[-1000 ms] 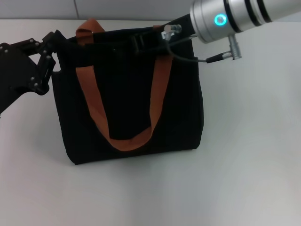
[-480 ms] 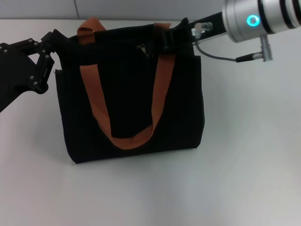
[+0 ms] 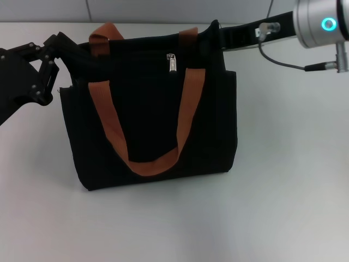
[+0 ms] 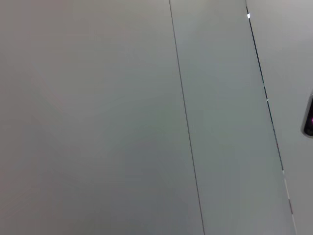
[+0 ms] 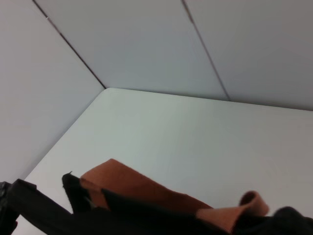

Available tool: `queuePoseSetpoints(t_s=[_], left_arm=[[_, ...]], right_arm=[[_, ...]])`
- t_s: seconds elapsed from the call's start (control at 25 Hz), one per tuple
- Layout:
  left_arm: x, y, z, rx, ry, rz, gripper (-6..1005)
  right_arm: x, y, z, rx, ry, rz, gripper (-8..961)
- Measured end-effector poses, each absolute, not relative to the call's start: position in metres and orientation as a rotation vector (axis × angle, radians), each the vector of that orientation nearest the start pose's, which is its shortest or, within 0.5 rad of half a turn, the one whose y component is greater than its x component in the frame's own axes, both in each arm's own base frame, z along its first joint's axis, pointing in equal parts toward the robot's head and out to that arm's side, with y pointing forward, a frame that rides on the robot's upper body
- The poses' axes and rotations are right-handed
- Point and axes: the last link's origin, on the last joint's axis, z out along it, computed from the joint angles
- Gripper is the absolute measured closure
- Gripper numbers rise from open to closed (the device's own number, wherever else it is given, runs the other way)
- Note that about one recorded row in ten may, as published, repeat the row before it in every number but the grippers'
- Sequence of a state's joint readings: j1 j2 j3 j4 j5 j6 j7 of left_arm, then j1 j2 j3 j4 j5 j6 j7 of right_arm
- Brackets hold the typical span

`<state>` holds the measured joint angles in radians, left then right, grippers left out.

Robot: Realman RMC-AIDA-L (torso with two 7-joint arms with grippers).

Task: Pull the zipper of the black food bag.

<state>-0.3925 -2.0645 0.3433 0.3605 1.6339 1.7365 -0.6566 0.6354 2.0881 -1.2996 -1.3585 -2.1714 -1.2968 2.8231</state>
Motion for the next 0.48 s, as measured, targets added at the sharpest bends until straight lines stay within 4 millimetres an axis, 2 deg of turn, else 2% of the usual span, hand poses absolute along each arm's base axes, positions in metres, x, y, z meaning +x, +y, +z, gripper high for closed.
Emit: queuePoseSetpoints(t_s=[0.2,0.48], left_arm=[[-0.2971,0.2902,0.0402,-2.055,-0.142,-1.057,942],[-0.2967,0.2906,0.0401,-2.056,-0.141,-1.057,941]], right_arm=[[0.1084,0.3818,0.0136,-2.486,1.273,0.386,920],[0.1021,0.3767,0.0174,-2.532,1.26,0.461,863]])
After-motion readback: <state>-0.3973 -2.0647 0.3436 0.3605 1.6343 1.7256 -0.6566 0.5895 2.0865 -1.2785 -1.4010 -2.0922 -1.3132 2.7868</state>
